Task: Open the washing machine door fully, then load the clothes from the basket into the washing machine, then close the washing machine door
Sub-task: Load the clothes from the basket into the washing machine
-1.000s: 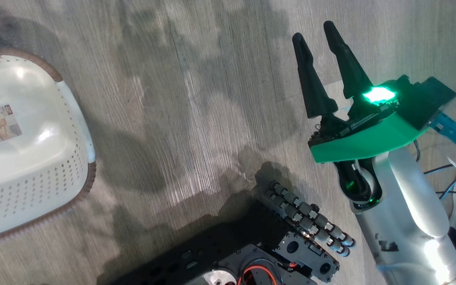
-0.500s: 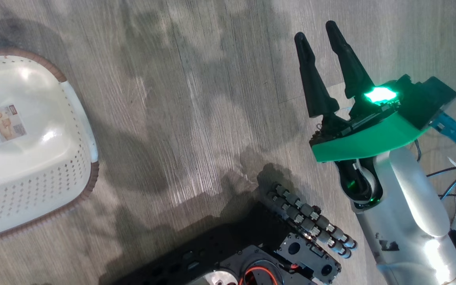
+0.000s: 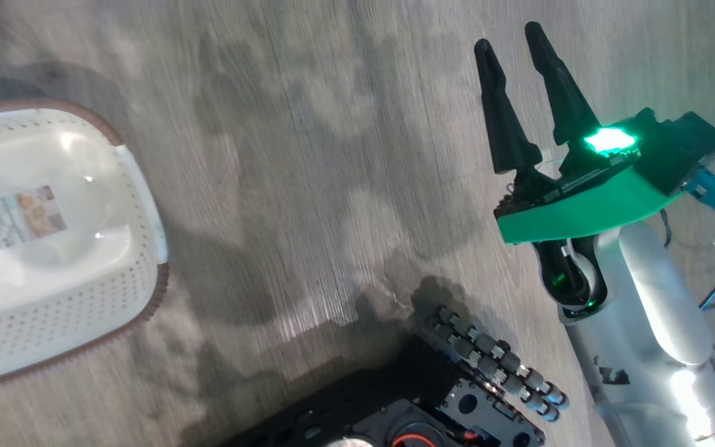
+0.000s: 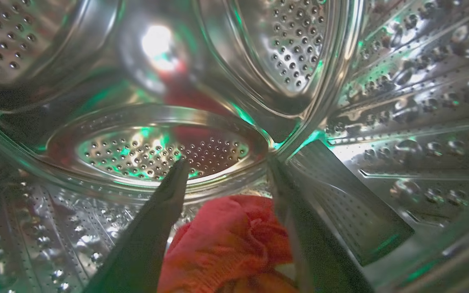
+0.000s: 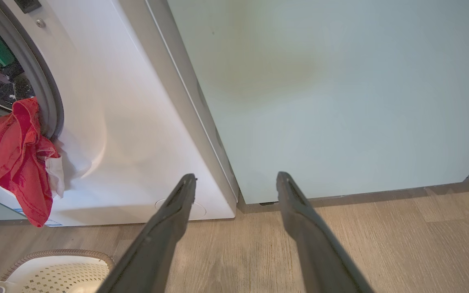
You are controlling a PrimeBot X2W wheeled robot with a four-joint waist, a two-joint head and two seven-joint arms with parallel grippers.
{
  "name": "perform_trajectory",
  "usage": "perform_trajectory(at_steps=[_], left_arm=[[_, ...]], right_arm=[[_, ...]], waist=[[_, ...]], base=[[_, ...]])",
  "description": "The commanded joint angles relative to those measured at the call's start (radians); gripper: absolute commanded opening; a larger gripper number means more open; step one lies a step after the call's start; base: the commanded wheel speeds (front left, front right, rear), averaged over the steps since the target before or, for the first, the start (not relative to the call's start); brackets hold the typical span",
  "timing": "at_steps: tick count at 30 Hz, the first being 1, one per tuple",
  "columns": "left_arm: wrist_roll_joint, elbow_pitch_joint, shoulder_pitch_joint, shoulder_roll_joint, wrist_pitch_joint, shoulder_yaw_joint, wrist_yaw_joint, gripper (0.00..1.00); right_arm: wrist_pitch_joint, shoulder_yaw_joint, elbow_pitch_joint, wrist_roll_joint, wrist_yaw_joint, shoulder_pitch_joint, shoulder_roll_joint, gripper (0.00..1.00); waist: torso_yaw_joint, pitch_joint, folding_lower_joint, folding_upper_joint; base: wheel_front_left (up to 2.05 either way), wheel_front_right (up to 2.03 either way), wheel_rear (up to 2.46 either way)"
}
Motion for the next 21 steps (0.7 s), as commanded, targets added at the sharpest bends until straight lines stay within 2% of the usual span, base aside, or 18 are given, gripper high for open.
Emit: perform_trajectory(at_steps=[1, 9, 17, 21], left_arm=[[-0.014, -0.037, 0.015, 0.014, -0.004, 0.000, -0.004, 1.00], [-0.076, -0.105, 0.211, -0.015, -0.005, 0.032, -0.002, 1.00], [-0.144, -0.217, 0.430, -0.065, -0.005, 0.087, 0.007, 1.00], [-0.159, -0.313, 0.596, -0.078, -0.005, 0.109, 0.007, 1.00]], right_arm=[[-0.009, 0.001, -0.021, -0.016, 0.000, 0.036, 0.002, 1.00], [-0.009, -0.040, -0.015, -0.082, 0.000, 0.051, 0.002, 1.00], [-0.009, -0.071, -0.005, -0.134, 0.000, 0.077, 0.002, 1.00], [-0.009, -0.086, 0.004, -0.153, 0.000, 0.102, 0.002, 1.00]], waist=[[0.023, -0.036, 0.0000, 0.0000], [0.097, -0.145, 0.0000, 0.0000], [0.165, -0.254, 0.0000, 0.0000], [0.188, -0.330, 0.0000, 0.0000]], base=[[0.00, 0.00, 0.00], [0.00, 0.00, 0.00], [0.00, 0.00, 0.00], [0.00, 0.00, 0.00]])
